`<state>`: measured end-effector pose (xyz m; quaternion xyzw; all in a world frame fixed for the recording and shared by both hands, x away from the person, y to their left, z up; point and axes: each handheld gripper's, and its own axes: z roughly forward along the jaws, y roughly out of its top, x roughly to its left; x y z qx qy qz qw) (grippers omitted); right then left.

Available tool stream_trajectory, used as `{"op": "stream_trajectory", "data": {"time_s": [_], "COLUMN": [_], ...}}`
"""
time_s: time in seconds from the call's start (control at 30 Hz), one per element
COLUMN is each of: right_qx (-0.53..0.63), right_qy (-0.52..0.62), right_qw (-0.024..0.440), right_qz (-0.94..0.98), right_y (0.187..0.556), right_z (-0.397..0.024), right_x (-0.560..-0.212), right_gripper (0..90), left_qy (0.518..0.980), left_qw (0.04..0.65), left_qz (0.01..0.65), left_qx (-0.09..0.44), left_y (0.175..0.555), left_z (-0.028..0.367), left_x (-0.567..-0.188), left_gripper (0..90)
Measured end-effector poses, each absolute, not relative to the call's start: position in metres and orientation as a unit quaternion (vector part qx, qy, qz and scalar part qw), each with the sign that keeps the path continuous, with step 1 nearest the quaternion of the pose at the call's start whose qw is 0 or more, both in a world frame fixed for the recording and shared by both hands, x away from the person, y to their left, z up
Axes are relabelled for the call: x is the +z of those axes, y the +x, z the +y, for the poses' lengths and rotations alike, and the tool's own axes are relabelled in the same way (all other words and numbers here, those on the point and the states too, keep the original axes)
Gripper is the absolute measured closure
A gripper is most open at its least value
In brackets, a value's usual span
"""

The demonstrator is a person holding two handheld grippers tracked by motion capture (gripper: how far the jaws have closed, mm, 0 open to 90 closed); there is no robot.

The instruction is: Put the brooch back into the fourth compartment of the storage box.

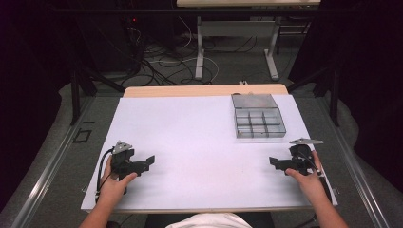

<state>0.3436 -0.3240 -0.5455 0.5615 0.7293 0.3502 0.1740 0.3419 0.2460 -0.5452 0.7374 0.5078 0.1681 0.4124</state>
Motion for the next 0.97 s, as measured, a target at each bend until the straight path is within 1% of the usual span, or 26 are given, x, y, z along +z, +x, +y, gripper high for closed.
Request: {"op": "stream_trajectory", "data": {"time_s": [0.37, 0.97], "right_qx": [0.331, 0.336], "right_qy": [0.584, 0.612], "right_qw": [0.19, 0.184], "right_qz": [0.716, 0.692], "right_y": [0.348, 0.348], "right_z": [-0.34, -0.347], "right_x": [-0.547, -0.549], "right_gripper": [0.0, 0.0], "left_qy": [0.736, 0.738], "left_qw": [0.413, 0.412], "left_qz": [0.509, 0.508], "left_qx": [0.168, 0.166], "left_y": [0.342, 0.343], "left_z": [0.246, 0.246], "left_x": [-0.545, -0.545], "left_gripper": [5.4, 5.4]}}
